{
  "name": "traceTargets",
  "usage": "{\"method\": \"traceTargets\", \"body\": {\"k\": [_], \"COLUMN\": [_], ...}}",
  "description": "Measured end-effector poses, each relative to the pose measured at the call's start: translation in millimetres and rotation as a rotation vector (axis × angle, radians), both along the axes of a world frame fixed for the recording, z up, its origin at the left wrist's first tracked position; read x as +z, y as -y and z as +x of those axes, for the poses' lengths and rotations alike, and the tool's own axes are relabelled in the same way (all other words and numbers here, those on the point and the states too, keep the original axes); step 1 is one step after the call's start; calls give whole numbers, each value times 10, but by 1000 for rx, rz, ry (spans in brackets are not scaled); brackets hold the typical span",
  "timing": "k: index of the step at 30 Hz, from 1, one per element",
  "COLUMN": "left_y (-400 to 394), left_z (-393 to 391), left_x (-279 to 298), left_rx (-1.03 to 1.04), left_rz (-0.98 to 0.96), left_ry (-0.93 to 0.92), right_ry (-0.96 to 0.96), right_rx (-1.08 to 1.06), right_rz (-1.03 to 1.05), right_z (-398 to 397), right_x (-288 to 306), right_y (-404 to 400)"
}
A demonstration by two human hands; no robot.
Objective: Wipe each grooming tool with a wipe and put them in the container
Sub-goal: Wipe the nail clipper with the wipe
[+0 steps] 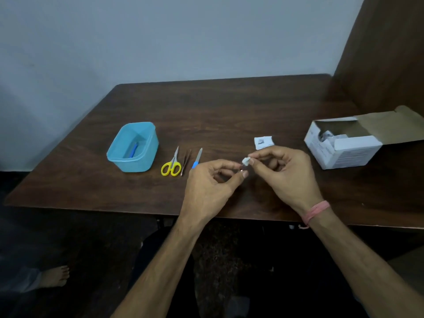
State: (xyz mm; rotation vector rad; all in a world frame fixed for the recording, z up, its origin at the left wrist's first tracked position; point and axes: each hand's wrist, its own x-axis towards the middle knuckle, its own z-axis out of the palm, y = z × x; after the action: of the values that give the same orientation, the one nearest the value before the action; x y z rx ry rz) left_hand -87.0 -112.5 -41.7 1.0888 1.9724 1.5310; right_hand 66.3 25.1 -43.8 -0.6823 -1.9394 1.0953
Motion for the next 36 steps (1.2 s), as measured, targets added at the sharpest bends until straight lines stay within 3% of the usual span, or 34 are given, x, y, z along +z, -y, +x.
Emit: {"method": "traceTargets", "body": {"k": [5, 11, 16, 20, 24, 28, 33, 36], "left_y": [14, 56, 64, 46, 25, 18, 27, 34], "left_z": [1, 5, 0, -26, -29, -38, -56, -58], "left_x": [21, 88, 100, 71, 59, 55, 52, 46], "left_rx": [-65, -115, -124, -122, -122, -116, -141, -139], "left_rz": [-3, 24, 23, 42, 44, 45, 67, 71], "left_ry": [32, 105, 126, 146, 176, 191, 240, 252], "right_ry": [47, 142, 145, 220, 202, 218, 203, 210], "right_rx": [-147, -138, -190, -61, -133, -36, -128, -57], "right_rz": [232, 576, 598, 699, 693, 755, 742, 800], "right_z": [-11, -27, -18, -10, -13, -8, -16, -13], "right_x": [24, -50, -58, -67, -46, -80, -49, -70], "right_y": [71, 169, 139, 169, 149, 171, 171, 189]}}
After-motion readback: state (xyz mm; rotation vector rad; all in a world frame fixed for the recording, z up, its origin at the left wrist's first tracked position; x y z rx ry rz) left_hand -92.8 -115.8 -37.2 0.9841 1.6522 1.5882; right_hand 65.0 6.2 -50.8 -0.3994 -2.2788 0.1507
